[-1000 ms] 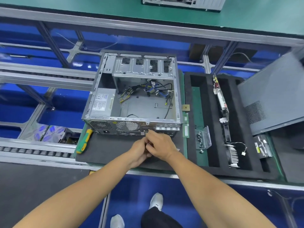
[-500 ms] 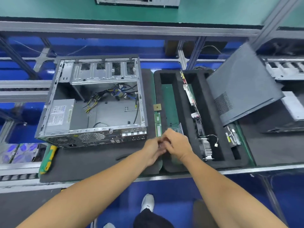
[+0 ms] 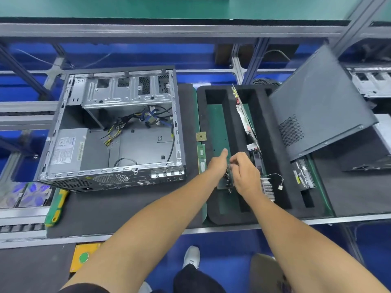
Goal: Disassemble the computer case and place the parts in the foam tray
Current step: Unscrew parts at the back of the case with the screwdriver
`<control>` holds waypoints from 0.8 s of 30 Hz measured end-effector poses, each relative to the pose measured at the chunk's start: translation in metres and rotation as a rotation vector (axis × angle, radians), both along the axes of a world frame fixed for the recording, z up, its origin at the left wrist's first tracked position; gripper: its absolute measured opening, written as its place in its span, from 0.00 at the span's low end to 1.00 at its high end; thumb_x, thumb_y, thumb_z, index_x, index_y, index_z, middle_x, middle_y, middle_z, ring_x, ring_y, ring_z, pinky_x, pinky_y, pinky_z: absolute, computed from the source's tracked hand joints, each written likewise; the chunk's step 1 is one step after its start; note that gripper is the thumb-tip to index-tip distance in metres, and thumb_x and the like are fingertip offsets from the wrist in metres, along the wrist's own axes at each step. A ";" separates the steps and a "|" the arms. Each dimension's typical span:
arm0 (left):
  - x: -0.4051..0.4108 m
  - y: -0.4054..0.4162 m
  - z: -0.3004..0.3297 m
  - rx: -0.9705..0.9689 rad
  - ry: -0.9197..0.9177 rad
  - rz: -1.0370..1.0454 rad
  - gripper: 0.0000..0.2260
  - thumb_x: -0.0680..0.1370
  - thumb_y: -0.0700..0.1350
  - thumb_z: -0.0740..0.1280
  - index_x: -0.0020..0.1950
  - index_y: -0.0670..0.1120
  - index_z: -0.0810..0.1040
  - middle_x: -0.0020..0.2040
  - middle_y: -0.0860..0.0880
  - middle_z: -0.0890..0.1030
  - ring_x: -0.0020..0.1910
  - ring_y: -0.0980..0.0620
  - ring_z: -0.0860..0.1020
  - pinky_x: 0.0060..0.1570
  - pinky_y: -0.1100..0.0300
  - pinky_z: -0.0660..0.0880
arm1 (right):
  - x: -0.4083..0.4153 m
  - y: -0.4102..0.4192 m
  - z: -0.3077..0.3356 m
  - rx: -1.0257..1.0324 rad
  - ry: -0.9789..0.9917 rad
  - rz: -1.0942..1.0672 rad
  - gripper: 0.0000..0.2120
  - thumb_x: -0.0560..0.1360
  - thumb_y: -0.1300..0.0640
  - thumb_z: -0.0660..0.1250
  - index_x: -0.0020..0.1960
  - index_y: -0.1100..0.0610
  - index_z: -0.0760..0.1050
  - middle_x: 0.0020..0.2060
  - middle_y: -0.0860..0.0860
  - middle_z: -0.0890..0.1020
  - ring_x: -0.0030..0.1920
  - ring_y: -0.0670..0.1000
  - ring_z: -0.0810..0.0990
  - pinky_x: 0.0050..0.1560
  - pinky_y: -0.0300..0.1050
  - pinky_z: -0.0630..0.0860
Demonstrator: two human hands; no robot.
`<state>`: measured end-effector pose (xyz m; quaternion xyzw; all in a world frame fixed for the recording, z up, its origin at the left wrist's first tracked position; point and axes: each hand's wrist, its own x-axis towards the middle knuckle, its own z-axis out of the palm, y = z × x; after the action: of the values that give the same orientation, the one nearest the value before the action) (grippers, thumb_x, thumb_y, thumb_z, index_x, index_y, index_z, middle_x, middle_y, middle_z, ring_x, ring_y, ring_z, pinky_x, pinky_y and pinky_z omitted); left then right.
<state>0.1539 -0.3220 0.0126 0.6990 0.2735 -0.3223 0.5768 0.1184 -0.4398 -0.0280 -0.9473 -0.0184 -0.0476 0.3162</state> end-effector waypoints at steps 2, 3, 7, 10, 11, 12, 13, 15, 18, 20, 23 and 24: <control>0.003 -0.003 0.005 0.010 0.025 -0.057 0.33 0.84 0.66 0.51 0.75 0.42 0.70 0.68 0.43 0.76 0.60 0.43 0.75 0.58 0.52 0.67 | 0.001 0.001 0.000 -0.002 0.001 -0.013 0.06 0.76 0.52 0.52 0.48 0.43 0.67 0.43 0.42 0.74 0.38 0.49 0.73 0.39 0.51 0.72; 0.004 -0.004 0.006 0.001 0.037 -0.064 0.34 0.84 0.67 0.50 0.77 0.42 0.69 0.72 0.42 0.74 0.63 0.42 0.74 0.60 0.51 0.67 | 0.002 0.001 0.001 -0.002 -0.003 -0.022 0.06 0.76 0.53 0.53 0.47 0.43 0.67 0.43 0.42 0.74 0.38 0.49 0.73 0.38 0.50 0.70; 0.003 0.000 0.021 -0.017 0.022 -0.025 0.32 0.85 0.65 0.50 0.78 0.42 0.67 0.74 0.41 0.72 0.70 0.42 0.72 0.66 0.51 0.68 | 0.011 0.010 0.014 0.078 -0.094 -0.105 0.06 0.76 0.54 0.55 0.48 0.45 0.69 0.43 0.42 0.77 0.38 0.46 0.74 0.39 0.46 0.65; 0.005 0.006 0.044 0.005 -0.151 -0.034 0.26 0.87 0.58 0.51 0.72 0.40 0.73 0.67 0.39 0.77 0.60 0.42 0.76 0.56 0.53 0.70 | 0.030 0.027 0.044 0.262 -0.197 -0.158 0.06 0.74 0.54 0.57 0.47 0.46 0.71 0.40 0.42 0.78 0.39 0.48 0.77 0.40 0.48 0.70; 0.007 0.011 0.053 0.029 -0.240 -0.040 0.24 0.87 0.55 0.52 0.68 0.38 0.76 0.61 0.39 0.80 0.56 0.41 0.76 0.52 0.52 0.71 | 0.041 0.034 0.055 0.315 -0.223 -0.155 0.07 0.73 0.56 0.58 0.46 0.47 0.72 0.40 0.42 0.78 0.40 0.49 0.77 0.41 0.50 0.71; 0.008 0.017 0.064 0.050 -0.339 -0.048 0.22 0.87 0.53 0.54 0.64 0.37 0.77 0.54 0.39 0.81 0.53 0.41 0.77 0.48 0.52 0.71 | 0.052 0.043 0.067 0.358 -0.239 -0.138 0.07 0.72 0.58 0.58 0.45 0.51 0.74 0.40 0.43 0.78 0.40 0.49 0.77 0.42 0.51 0.72; 0.011 0.026 0.075 0.072 -0.435 -0.059 0.19 0.86 0.51 0.57 0.62 0.36 0.77 0.50 0.41 0.79 0.52 0.41 0.77 0.47 0.52 0.72 | 0.063 0.052 0.080 0.392 -0.247 -0.112 0.07 0.71 0.60 0.59 0.45 0.54 0.75 0.39 0.44 0.78 0.41 0.50 0.76 0.43 0.52 0.73; 0.019 0.054 0.098 0.125 -0.593 -0.092 0.14 0.84 0.46 0.61 0.66 0.40 0.73 0.58 0.43 0.77 0.57 0.44 0.77 0.55 0.51 0.75 | 0.082 0.074 0.103 0.428 -0.257 -0.059 0.06 0.72 0.61 0.60 0.45 0.56 0.75 0.40 0.46 0.78 0.41 0.50 0.76 0.43 0.53 0.72; 0.032 0.129 0.124 0.216 -0.820 -0.175 0.17 0.83 0.41 0.64 0.70 0.40 0.67 0.62 0.43 0.74 0.56 0.49 0.76 0.56 0.56 0.73 | 0.097 0.116 0.125 0.369 -0.230 0.042 0.07 0.73 0.59 0.59 0.48 0.52 0.74 0.42 0.45 0.79 0.43 0.52 0.78 0.42 0.50 0.71; 0.033 0.193 0.130 0.383 -0.902 -0.232 0.15 0.82 0.42 0.66 0.68 0.42 0.70 0.60 0.44 0.75 0.54 0.48 0.77 0.55 0.53 0.75 | 0.102 0.149 0.129 0.279 -0.188 0.121 0.06 0.75 0.57 0.60 0.50 0.50 0.73 0.46 0.45 0.78 0.44 0.52 0.79 0.42 0.49 0.71; 0.026 0.288 0.120 0.904 -0.906 -0.356 0.13 0.81 0.48 0.67 0.63 0.44 0.74 0.58 0.43 0.76 0.58 0.43 0.74 0.58 0.50 0.71 | 0.106 0.196 0.122 0.044 -0.030 0.200 0.13 0.77 0.54 0.66 0.60 0.54 0.71 0.58 0.52 0.69 0.54 0.56 0.73 0.51 0.51 0.73; 0.020 0.316 0.116 1.049 -0.880 -0.408 0.15 0.81 0.51 0.67 0.62 0.43 0.74 0.58 0.42 0.76 0.59 0.41 0.73 0.59 0.49 0.70 | 0.105 0.207 0.118 -0.062 0.063 0.210 0.17 0.78 0.51 0.67 0.64 0.55 0.69 0.63 0.54 0.66 0.62 0.58 0.69 0.57 0.52 0.71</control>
<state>0.1743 -0.0059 0.1287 0.9868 -0.0021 0.0622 0.1496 0.2233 -0.2329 0.0901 -0.9506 -0.1089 0.0159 0.2902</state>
